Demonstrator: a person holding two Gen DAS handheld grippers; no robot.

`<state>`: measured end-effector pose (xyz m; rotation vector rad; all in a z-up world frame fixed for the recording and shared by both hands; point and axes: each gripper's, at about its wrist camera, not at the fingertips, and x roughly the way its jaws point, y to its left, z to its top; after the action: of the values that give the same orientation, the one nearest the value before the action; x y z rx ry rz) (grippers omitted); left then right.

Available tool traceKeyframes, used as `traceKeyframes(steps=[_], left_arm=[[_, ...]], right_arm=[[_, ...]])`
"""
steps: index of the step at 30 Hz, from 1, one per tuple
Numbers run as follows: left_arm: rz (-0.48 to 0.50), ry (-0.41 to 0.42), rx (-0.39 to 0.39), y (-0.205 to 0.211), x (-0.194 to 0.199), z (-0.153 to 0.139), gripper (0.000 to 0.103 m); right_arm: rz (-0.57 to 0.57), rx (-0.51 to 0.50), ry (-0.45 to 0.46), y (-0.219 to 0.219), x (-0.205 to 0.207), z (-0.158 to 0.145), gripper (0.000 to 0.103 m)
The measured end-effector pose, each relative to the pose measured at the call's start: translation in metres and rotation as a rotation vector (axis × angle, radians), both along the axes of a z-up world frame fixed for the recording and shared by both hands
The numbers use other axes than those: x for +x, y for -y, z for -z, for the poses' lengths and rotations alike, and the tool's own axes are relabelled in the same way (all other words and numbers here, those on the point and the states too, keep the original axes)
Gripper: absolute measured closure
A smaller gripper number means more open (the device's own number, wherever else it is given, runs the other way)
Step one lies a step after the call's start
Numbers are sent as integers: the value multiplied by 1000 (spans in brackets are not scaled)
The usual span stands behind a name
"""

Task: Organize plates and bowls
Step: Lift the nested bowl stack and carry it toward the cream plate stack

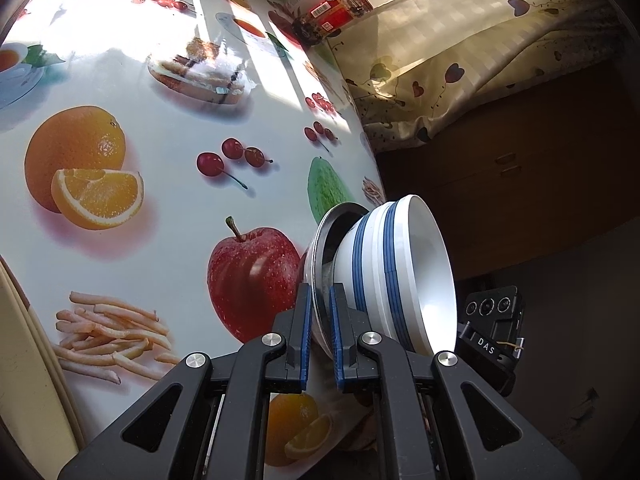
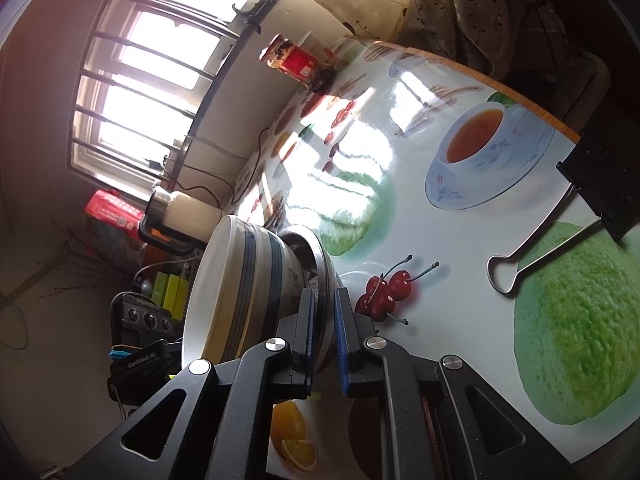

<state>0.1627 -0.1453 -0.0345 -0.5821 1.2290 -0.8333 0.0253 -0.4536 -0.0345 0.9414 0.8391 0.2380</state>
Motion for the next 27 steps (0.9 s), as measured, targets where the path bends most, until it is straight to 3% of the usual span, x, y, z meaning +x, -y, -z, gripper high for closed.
traceKeyframes(steps=[27], left_arm=[[-66, 51, -16, -34, -8, -21, 95]], right_arm=[[-69, -21, 52, -27, 10, -27, 93]])
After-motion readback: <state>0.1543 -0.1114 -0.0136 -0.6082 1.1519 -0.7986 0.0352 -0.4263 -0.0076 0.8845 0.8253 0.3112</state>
